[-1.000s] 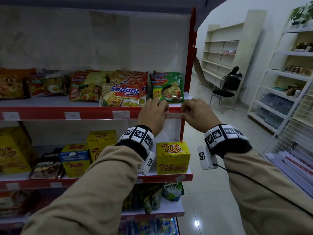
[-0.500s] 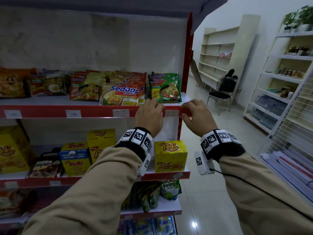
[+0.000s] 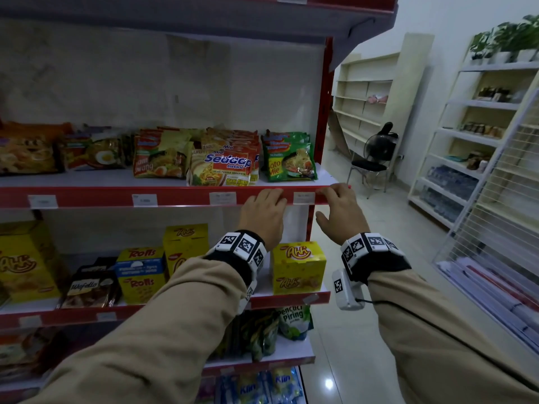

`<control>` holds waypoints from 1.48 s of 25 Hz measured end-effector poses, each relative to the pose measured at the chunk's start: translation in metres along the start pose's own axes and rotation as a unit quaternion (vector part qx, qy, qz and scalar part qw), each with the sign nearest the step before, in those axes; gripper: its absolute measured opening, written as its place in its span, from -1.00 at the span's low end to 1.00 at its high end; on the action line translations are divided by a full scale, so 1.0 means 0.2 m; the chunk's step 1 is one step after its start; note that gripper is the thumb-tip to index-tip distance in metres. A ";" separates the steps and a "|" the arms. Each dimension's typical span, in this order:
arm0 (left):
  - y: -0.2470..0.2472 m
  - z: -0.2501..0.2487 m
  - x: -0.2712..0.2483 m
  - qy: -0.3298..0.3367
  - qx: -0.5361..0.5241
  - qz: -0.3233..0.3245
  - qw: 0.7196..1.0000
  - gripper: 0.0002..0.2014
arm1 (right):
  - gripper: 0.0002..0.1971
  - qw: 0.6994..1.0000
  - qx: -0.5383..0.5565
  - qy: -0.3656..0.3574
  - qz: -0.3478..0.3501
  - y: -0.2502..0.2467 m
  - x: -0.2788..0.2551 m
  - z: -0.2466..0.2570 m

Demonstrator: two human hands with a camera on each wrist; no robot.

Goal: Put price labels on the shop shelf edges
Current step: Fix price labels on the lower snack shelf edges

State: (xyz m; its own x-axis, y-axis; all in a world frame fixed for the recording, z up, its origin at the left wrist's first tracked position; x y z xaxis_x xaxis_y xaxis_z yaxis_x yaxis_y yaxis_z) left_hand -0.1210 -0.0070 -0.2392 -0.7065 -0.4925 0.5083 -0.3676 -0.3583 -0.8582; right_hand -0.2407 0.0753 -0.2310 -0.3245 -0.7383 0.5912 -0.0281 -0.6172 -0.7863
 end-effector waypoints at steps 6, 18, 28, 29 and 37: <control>0.24 -0.07 -0.20 0.018 -0.004 0.013 1.000 -0.57 | -0.57 0.997 0.069 0.036 0.018 0.29 -0.31 -0.06; 1.40 -0.25 -0.67 0.029 -0.058 0.220 0.973 -0.34 | -0.64 0.982 0.091 0.155 0.055 1.22 -0.96 -0.42; 1.58 -0.26 -0.76 -0.010 -0.051 0.134 0.990 -0.27 | -0.46 0.928 0.198 0.258 -0.184 1.30 -1.15 -0.57; 1.58 -0.27 -0.76 -0.015 -0.051 0.135 0.989 -0.27 | -0.46 0.929 0.196 0.257 -0.181 1.30 -1.15 -0.58; 1.59 -0.32 -0.75 -0.067 -0.045 0.150 0.985 -0.30 | -0.66 0.982 0.024 0.175 -0.066 1.21 -1.03 -0.58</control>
State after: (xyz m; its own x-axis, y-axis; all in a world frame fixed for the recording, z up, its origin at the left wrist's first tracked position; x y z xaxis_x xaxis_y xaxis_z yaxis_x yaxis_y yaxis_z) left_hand -0.1707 0.0045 -0.5928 -0.7069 -0.6685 0.2312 -0.2120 -0.1117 -0.9709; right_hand -0.2904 0.1086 -0.5644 -0.6258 -0.5179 0.5832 -0.0493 -0.7200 -0.6922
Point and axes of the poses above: each hand's wrist, its own x-axis towards the middle knuckle, its own y-axis out of the palm, z = x × y, the point moved 10 cm from there along x, towards the middle knuckle, and after that the axes turned 8 degrees about -y, right-handed, at the moved point
